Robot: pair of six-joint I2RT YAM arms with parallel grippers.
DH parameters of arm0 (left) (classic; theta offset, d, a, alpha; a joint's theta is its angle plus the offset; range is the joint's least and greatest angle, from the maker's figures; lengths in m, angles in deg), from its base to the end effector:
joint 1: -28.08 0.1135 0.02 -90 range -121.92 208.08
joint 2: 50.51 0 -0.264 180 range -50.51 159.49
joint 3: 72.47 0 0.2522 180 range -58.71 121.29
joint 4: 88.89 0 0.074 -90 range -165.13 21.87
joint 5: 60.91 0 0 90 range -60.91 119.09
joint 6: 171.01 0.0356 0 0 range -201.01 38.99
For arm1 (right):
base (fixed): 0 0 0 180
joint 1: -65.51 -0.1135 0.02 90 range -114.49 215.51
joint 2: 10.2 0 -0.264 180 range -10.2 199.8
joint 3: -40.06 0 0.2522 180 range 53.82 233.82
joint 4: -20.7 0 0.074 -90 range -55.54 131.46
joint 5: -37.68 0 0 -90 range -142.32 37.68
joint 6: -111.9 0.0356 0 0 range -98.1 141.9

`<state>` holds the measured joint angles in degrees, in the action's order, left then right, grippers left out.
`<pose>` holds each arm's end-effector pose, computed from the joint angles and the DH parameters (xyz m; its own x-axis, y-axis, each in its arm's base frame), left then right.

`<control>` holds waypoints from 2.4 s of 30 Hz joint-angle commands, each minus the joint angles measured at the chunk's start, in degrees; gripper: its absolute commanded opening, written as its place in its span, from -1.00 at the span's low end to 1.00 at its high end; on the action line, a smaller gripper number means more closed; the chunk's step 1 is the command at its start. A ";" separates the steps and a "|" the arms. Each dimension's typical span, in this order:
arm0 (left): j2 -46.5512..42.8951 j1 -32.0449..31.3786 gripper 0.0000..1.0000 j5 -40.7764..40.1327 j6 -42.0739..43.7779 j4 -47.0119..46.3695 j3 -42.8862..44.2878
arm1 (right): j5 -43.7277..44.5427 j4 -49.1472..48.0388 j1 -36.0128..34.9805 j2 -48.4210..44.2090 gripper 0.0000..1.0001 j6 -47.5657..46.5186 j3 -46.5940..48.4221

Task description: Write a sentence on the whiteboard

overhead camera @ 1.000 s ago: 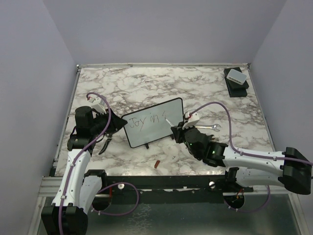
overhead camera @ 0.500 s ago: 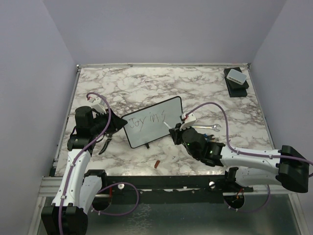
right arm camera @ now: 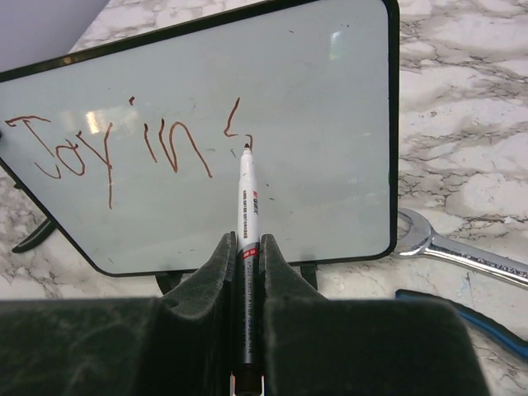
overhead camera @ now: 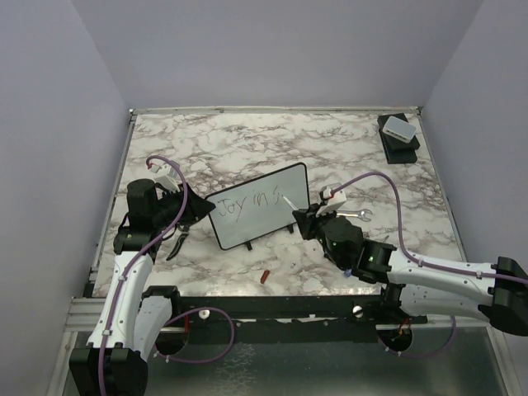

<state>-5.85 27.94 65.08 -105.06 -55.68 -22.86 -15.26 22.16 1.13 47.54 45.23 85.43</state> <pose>0.1740 -0.0213 0.2722 -0.6441 -0.3282 -0.6910 0.2815 0.7382 -0.6130 0.1166 0.1935 0.2582 -0.2797 0.1477 -0.9487 -0.3874 0.8867 0.2523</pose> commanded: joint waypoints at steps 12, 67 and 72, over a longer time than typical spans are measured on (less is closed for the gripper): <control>-0.63 -0.39 -0.35 0.05 -0.02 0.32 -0.44 | 3.63 -4.53 0.31 3.06 -0.99 -5.29 -0.07; -0.71 -0.39 -0.35 0.18 -0.01 0.33 -0.48 | 6.17 -9.06 1.27 7.47 -0.99 -10.56 2.75; -0.72 -0.39 -0.35 0.22 0.00 0.33 -0.49 | 7.25 -7.12 1.36 7.48 -0.99 -8.72 2.08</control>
<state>-5.94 27.94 65.08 -105.13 -55.68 -22.86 -10.82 14.41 2.16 54.44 35.79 86.55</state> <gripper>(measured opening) 0.328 0.098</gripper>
